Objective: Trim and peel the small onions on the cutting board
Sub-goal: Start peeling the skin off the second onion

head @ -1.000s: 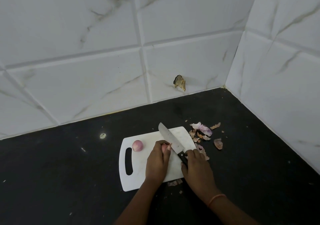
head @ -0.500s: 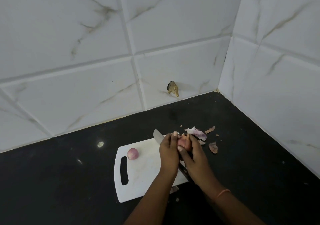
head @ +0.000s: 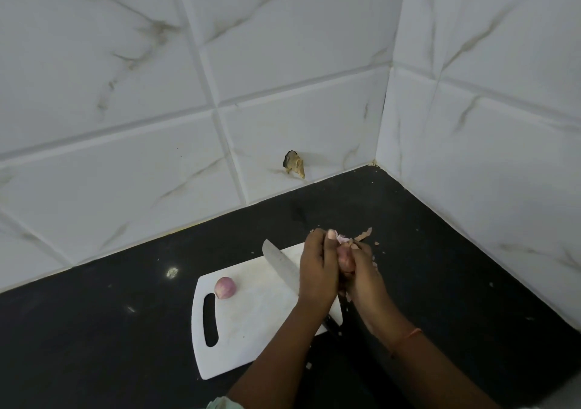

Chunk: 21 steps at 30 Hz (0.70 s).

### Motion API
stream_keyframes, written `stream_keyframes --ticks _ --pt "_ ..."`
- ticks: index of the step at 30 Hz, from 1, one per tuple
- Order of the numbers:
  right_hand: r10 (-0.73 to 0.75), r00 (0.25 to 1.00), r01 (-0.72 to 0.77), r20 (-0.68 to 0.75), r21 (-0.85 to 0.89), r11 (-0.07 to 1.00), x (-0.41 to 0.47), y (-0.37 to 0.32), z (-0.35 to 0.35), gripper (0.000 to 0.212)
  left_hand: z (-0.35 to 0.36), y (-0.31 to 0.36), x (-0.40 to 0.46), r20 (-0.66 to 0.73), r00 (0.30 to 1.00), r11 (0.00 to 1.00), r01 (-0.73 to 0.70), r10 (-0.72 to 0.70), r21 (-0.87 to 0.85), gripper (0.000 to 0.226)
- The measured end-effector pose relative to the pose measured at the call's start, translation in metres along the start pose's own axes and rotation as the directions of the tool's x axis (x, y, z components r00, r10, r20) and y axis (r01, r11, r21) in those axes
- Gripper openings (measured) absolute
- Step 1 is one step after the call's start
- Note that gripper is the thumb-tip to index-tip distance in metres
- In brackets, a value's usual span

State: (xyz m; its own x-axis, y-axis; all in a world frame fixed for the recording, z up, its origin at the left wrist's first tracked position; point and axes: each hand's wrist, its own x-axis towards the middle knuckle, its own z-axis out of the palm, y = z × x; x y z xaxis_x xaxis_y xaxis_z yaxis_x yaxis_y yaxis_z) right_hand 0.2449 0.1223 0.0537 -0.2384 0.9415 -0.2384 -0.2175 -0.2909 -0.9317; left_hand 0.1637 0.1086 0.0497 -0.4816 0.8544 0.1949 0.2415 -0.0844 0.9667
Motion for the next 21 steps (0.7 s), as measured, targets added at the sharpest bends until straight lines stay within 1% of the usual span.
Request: stream_keyframes --ticks 2,4,6,8,11,13,14,16,17,18,19,21 --pt "-0.020 1.000 0.020 -0.024 -0.009 1.000 -0.002 -0.004 0.001 0.028 0.004 -0.002 -0.006 0.087 0.996 1.000 -0.011 0.013 -0.020 0.030" --pt "-0.036 0.999 0.034 -0.030 -0.080 0.996 -0.006 -0.005 0.000 0.028 0.008 -0.002 -0.009 0.109 0.994 1.000 -0.005 0.004 0.010 0.026" --pt "-0.057 0.997 0.052 -0.043 -0.125 0.991 -0.008 -0.004 -0.001 0.027 0.009 0.000 -0.008 0.053 0.998 0.999 0.047 -0.046 -0.008 0.021" --pt "-0.078 0.996 0.073 -0.034 -0.111 0.991 -0.008 -0.003 -0.004 0.025 0.008 0.003 -0.002 -0.021 0.994 0.992 0.101 -0.103 -0.071 0.023" --pt "-0.092 0.996 0.093 0.015 -0.108 0.990 -0.008 -0.011 -0.006 0.022 0.008 0.007 0.005 -0.066 0.991 0.989 0.112 -0.118 -0.097 0.027" --pt "-0.038 0.998 0.040 0.042 -0.054 0.998 -0.007 -0.017 -0.008 0.032 0.012 0.008 0.010 -0.078 0.991 0.993 0.102 -0.106 -0.053 0.029" --pt "0.006 0.999 -0.007 0.044 0.014 1.000 -0.005 -0.020 -0.009 0.035 0.014 0.007 0.012 -0.071 0.993 0.995 0.098 -0.098 -0.010 0.031" --pt "0.083 0.996 -0.089 0.041 0.187 0.978 -0.004 -0.028 -0.014 0.032 0.018 0.002 0.017 -0.028 0.996 0.990 0.091 -0.088 0.110 0.036" --pt "0.108 0.994 -0.110 0.021 0.244 0.963 -0.004 -0.032 -0.017 0.031 0.018 -0.003 0.019 -0.004 0.996 0.981 0.089 -0.090 0.172 0.038" --pt "0.123 0.992 -0.115 -0.018 0.256 0.960 -0.002 -0.035 -0.020 0.032 0.017 -0.009 0.022 0.023 0.995 0.971 0.092 -0.100 0.222 0.039" --pt "0.126 0.990 -0.107 -0.070 0.227 0.968 0.000 -0.038 -0.025 0.035 0.017 -0.013 0.025 0.053 0.991 0.961 0.108 -0.126 0.255 0.038" --pt "0.105 0.984 -0.085 -0.144 0.139 0.987 0.006 -0.041 -0.031 0.040 0.016 -0.018 0.031 0.130 0.967 0.946 0.180 -0.220 0.268 0.040"
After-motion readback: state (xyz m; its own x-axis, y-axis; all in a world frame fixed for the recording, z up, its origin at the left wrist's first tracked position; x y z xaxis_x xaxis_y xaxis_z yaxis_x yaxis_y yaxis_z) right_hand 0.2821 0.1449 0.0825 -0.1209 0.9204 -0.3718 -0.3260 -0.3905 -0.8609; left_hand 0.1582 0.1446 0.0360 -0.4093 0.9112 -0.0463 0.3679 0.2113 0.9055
